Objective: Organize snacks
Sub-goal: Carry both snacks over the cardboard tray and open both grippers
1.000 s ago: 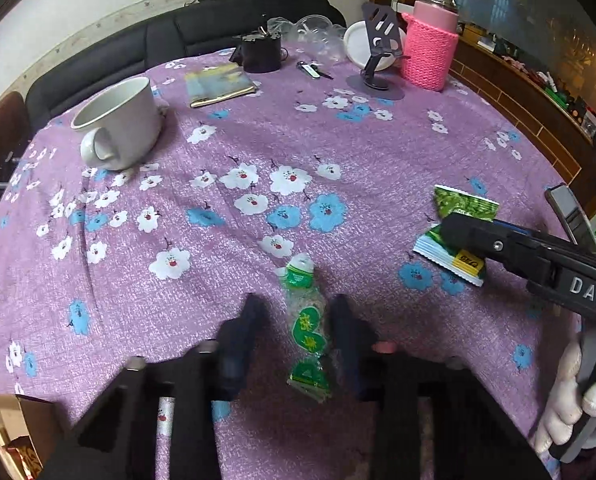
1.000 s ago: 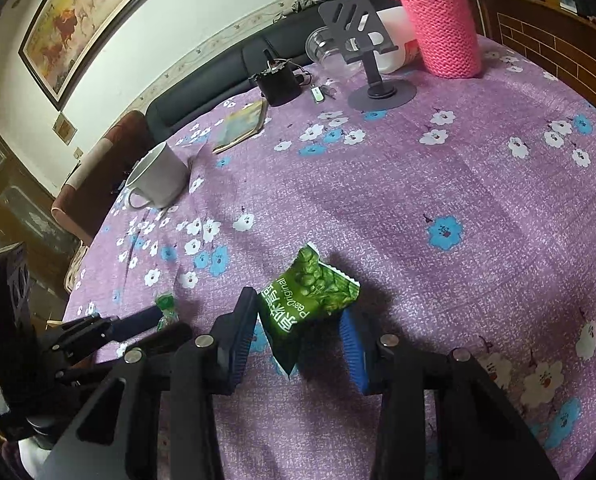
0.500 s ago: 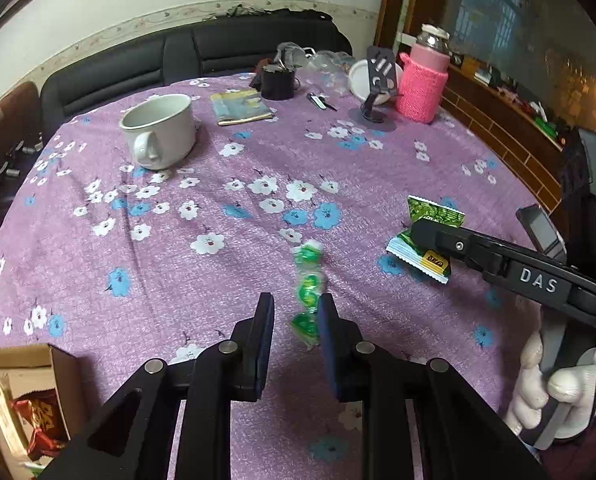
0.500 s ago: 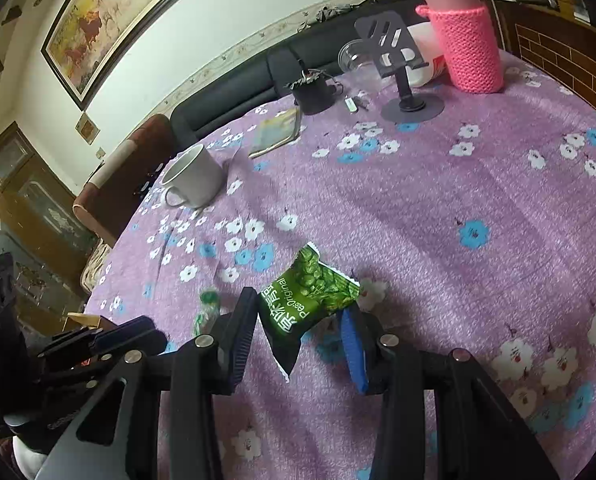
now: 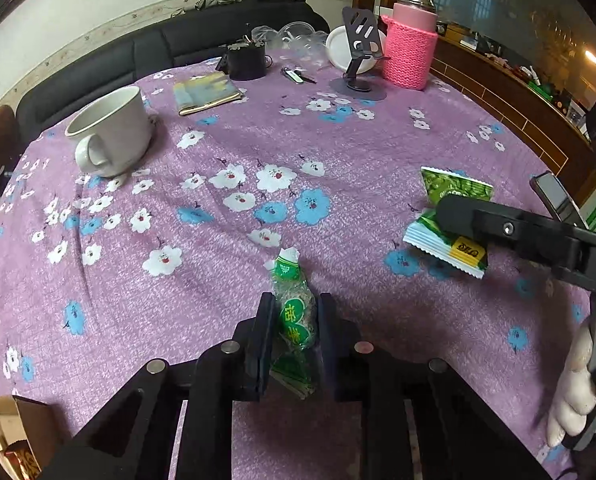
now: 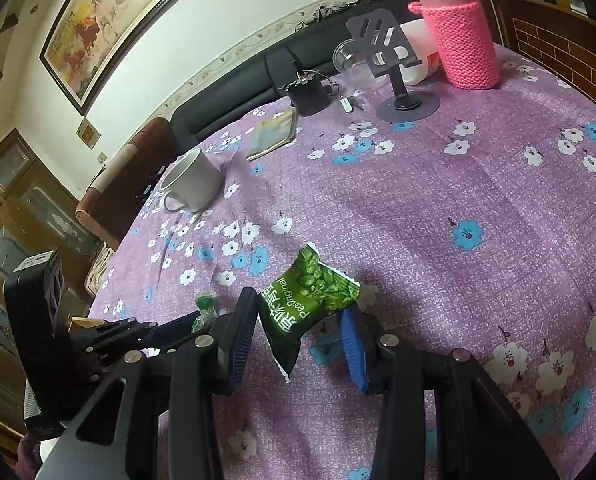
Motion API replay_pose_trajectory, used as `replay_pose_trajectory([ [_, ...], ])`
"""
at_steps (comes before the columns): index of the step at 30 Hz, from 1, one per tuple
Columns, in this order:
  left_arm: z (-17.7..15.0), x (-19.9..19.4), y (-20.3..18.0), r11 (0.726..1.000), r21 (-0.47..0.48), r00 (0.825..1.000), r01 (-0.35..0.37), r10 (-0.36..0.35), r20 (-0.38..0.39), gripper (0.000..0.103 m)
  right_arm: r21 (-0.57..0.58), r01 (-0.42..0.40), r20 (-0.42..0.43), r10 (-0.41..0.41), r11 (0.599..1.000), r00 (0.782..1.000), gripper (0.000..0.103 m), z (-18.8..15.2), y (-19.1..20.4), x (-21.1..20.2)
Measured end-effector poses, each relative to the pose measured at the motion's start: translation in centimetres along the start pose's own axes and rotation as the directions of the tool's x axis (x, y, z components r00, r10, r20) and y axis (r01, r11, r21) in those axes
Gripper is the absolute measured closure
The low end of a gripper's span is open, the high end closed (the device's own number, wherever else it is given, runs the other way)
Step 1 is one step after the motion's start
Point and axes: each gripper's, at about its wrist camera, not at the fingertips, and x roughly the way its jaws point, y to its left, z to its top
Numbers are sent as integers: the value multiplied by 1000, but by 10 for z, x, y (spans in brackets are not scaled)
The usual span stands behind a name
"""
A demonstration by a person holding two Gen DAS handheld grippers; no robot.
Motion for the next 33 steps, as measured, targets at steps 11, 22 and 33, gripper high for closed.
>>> replay_pose_trajectory([
  [11, -32, -83, 35, 987, -151, 988, 49, -26, 151, 82, -65, -47, 17, 49, 997, 999, 64, -5, 20, -5],
  [22, -128, -198, 146, 909, -417, 958, -27, 142, 249, 81, -254, -112, -48, 103, 961, 994, 64, -45, 108, -10],
  [33, -193, -195, 241, 809, -581, 964, -91, 218, 153, 81, -377, -303, -265, 212, 875, 941, 63, -104, 250, 18],
])
